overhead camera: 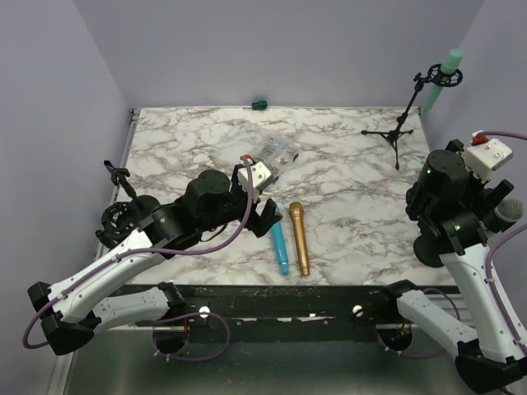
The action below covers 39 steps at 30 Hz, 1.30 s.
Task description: Remove the microphone from the stand
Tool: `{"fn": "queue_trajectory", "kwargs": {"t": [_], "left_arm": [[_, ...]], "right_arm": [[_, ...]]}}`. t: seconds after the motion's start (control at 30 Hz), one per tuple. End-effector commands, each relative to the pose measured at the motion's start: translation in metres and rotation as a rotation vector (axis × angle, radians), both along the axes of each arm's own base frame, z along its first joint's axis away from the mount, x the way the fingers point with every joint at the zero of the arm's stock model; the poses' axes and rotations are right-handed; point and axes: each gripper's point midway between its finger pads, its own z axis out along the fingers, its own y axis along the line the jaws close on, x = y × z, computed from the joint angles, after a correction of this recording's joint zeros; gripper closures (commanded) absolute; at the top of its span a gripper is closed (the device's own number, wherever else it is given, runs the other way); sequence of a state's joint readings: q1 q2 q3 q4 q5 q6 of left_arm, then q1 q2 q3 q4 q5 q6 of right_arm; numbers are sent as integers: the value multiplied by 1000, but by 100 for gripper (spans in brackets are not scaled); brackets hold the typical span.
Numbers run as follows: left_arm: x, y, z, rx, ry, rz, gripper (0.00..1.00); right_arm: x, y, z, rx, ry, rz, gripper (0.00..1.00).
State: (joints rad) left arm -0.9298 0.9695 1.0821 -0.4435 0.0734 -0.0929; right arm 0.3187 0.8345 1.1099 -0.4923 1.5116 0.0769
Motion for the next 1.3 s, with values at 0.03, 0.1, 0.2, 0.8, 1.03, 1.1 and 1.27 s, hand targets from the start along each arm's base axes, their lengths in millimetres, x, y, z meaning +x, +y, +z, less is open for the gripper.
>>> {"fn": "queue_trajectory", "kwargs": {"t": [0.03,0.1,0.2,0.8,1.03,1.1,1.27], "left_arm": [[8,-2,-13,41,-4,23,17],[12,-1,-18,64,-6,37,17],[17,1,-23,90,-15,60,16],[14,-14,-42,102,44,7,14],[10,-16,-41,89,56,-8,14],[10,-16,-39,85,52,-6,14],[9,-15,-38,78,50,-9,14]], "right_arm": [[44,15,33,-18,-48,148,0],[58,20,43,-28,-43,174,0],[74,15,51,-59,-27,135,0],[-16,-50,10,-10,-78,-188,0],[-35,-50,4,3,-87,-206,0],[-36,-50,-3,7,-72,-205,0],[-39,-49,-19,26,-89,-195,0]]}}
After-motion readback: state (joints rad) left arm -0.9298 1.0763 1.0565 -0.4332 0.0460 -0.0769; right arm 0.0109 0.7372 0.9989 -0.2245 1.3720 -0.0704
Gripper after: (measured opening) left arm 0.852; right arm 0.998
